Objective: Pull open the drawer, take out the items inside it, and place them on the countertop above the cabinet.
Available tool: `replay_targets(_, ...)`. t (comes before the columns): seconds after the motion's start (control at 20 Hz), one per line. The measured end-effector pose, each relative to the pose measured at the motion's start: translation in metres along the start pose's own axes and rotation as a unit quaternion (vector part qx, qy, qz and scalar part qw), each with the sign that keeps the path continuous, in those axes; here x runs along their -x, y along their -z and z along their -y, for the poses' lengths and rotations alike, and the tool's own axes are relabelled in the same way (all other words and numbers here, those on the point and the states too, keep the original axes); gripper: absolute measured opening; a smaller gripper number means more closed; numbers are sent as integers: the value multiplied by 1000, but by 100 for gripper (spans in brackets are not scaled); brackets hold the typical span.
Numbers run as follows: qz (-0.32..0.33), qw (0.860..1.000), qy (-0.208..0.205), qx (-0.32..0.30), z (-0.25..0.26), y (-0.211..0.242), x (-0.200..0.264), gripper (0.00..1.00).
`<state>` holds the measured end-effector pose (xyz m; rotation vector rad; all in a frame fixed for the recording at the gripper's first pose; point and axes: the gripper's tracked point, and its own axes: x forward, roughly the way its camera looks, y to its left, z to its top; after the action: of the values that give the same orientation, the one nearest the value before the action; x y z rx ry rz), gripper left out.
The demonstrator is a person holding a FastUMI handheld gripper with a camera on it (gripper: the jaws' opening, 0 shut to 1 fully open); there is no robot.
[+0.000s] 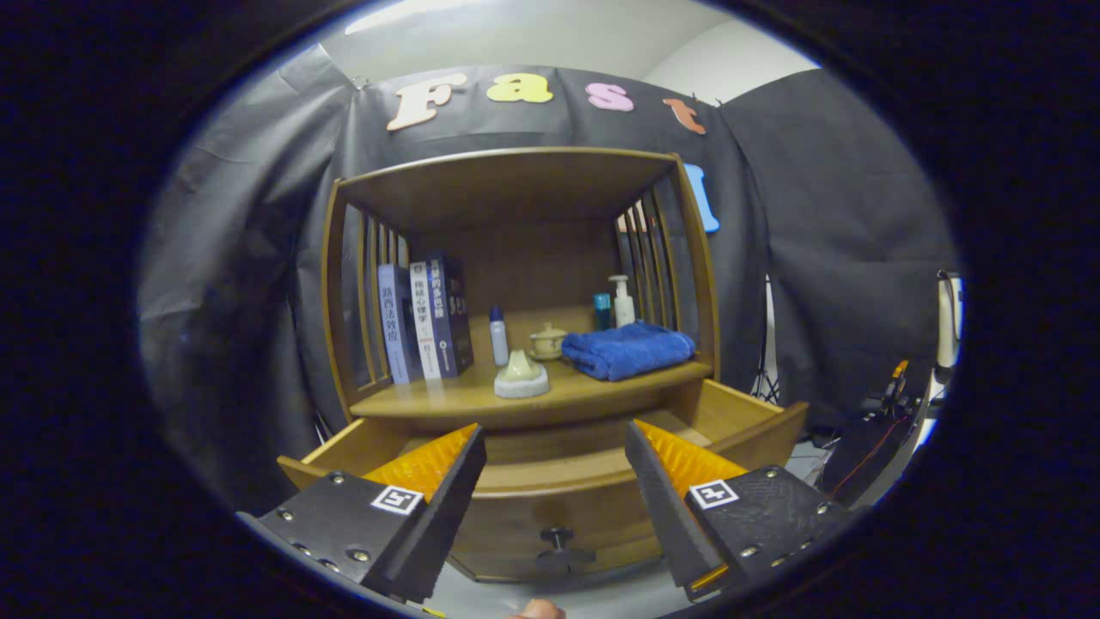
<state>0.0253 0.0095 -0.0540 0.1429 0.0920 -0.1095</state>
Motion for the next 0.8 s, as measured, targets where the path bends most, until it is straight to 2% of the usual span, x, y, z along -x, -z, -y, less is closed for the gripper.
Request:
replay_targets(0.3,-53,999,-9,-2,-2,40,-3,97)
replay_targets(0.6,-78,996,-40,-4,-16,61,-12,97)
replay_targets(0.8,-72,996,-43,-14,-19,64,-16,97)
